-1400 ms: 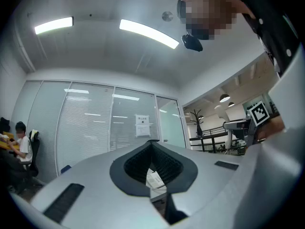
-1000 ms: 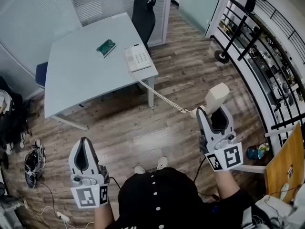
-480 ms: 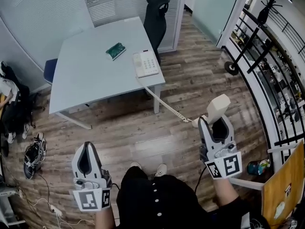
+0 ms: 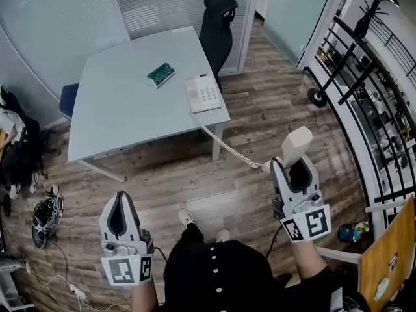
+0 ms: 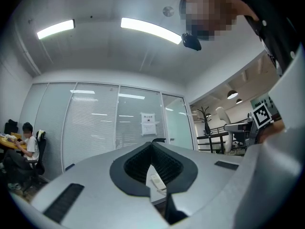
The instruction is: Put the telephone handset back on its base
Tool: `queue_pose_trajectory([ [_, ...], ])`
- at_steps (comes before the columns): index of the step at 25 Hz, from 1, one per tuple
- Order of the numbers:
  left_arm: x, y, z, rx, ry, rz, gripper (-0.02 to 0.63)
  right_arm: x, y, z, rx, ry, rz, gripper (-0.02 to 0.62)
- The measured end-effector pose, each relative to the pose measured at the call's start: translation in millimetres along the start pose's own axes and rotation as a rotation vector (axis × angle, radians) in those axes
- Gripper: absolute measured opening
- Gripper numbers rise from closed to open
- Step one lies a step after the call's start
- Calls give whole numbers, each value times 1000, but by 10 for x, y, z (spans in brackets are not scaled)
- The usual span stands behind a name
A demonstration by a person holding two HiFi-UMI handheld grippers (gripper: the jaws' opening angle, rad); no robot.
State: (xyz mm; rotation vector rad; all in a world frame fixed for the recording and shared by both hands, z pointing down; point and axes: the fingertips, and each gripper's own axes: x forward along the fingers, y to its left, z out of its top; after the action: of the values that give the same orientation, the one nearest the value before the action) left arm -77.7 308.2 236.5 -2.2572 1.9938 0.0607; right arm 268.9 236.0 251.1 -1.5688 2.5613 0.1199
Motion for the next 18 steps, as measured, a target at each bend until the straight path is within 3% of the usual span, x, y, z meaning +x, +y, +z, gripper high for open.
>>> queue_pose_trajectory([
  [18,834,696,-106,-14,-8,-36,15,963,133,-143,-6,16,-36,232],
])
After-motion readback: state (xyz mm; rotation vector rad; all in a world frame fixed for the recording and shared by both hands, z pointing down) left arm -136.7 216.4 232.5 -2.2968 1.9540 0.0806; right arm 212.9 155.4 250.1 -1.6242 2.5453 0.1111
